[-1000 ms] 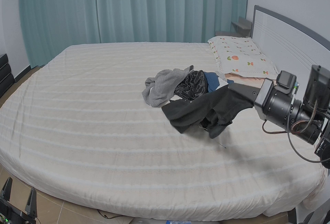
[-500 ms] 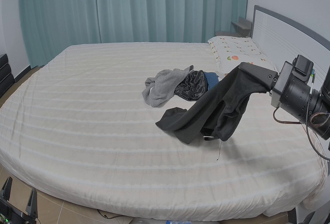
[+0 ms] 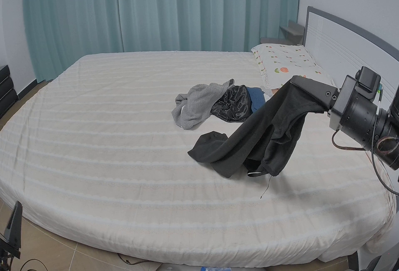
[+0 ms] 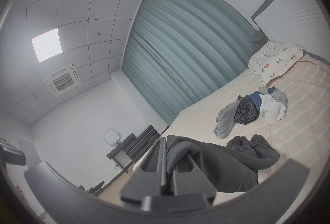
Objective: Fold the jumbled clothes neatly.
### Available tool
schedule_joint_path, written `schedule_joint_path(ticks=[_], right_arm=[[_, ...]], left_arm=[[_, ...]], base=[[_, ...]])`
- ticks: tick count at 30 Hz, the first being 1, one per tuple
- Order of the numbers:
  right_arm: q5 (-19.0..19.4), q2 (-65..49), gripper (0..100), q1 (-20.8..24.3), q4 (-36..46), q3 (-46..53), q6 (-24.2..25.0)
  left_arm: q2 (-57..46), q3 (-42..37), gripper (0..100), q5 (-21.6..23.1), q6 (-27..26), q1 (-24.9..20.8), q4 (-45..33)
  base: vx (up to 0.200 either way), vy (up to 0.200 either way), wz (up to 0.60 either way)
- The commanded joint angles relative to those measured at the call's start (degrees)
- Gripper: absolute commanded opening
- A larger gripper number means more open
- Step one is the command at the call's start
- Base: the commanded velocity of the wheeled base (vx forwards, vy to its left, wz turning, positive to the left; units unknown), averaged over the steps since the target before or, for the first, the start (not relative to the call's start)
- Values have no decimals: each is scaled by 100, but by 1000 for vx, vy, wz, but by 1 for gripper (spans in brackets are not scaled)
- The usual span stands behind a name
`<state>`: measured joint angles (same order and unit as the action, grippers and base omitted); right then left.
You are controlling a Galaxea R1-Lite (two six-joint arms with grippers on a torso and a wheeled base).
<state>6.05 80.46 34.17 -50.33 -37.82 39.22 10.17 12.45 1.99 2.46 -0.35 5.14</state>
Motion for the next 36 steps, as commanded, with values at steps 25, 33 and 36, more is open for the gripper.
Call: schedule_joint_path(ticks=[25,33,36], right_arm=[[-7,295,0,-332,-3,-156,7],[-25,400,0,-394,-3,-288,-2],[-33,409,0,-402,-3,-305,7]], left_arm=[[8352,663,100,584,1028,-3067,3458],[10128,1840,100,-32,2039,-3841,4284],[10515,2183,100,-41,2074,-4016,4293]], base=[[0,0,0],[0,0,0],[0,0,0]])
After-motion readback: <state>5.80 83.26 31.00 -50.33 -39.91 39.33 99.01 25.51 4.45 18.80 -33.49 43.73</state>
